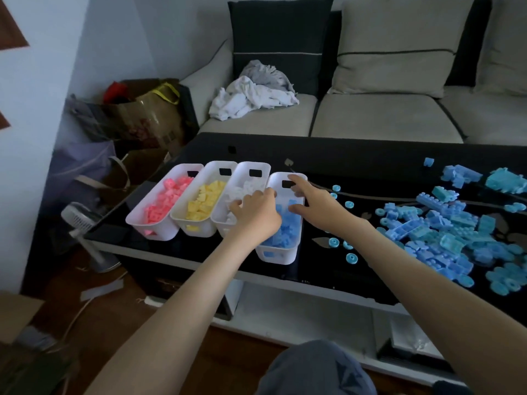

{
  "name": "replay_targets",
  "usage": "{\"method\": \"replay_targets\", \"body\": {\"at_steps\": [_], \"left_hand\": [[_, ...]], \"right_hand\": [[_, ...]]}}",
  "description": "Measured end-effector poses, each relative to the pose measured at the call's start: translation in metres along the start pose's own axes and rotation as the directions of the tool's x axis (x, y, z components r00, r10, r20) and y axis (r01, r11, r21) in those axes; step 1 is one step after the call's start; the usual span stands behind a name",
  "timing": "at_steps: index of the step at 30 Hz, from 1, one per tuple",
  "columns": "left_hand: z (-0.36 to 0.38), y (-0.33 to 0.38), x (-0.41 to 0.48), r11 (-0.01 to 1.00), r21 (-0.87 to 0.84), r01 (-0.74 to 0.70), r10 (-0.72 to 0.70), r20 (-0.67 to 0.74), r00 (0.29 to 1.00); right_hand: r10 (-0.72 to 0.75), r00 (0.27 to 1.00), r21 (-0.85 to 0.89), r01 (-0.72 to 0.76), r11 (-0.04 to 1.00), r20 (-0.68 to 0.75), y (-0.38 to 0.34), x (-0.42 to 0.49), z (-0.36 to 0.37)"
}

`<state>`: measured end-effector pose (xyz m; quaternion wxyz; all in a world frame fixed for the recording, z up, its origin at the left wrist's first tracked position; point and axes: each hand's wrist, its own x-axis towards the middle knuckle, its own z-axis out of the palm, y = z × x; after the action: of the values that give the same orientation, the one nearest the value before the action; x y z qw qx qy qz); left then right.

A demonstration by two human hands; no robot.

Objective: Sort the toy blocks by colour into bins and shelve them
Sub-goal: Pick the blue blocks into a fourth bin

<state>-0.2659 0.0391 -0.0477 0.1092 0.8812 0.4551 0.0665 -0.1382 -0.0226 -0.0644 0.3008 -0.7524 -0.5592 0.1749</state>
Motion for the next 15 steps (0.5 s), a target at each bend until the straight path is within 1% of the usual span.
{"method": "replay_targets", "body": {"at_steps": [3,5,7,9,11,13,15], "left_hand": [[0.004,0.02,-0.004,0.998,-0.008,-0.068,0.067,-0.063,0.996],[0.011,0.04,-0.007,0.987,-0.028,-0.155,0.153,-0.079,0.985],[0.022,0.067,-0.011,0.962,-0.082,-0.262,0.259,-0.047,0.965],[0.039,0.097,-0.017,0.918,-0.143,-0.37,0.377,0.028,0.926],[0.055,0.121,-0.02,0.876,-0.181,-0.448,0.471,0.119,0.874],[0.068,0.14,-0.018,0.859,-0.175,-0.482,0.51,0.206,0.835],[0.075,0.158,-0.016,0.853,-0.147,-0.501,0.522,0.271,0.809]], "right_hand": [[0.004,0.999,0.012,-0.003,1.0,-0.047,0.005,-0.021,-0.012],[0.008,0.996,-0.055,-0.012,0.998,-0.085,0.016,-0.039,-0.027],[0.062,0.991,-0.145,-0.079,0.986,-0.115,0.035,-0.06,-0.047],[0.175,0.98,-0.228,-0.193,0.954,-0.096,0.058,-0.087,-0.07],[0.34,0.94,-0.28,-0.336,0.899,-0.035,0.079,-0.112,-0.093],[0.478,0.878,-0.312,-0.452,0.836,0.007,0.096,-0.136,-0.111],[0.549,0.835,-0.329,-0.513,0.793,0.022,0.107,-0.157,-0.121]]}}
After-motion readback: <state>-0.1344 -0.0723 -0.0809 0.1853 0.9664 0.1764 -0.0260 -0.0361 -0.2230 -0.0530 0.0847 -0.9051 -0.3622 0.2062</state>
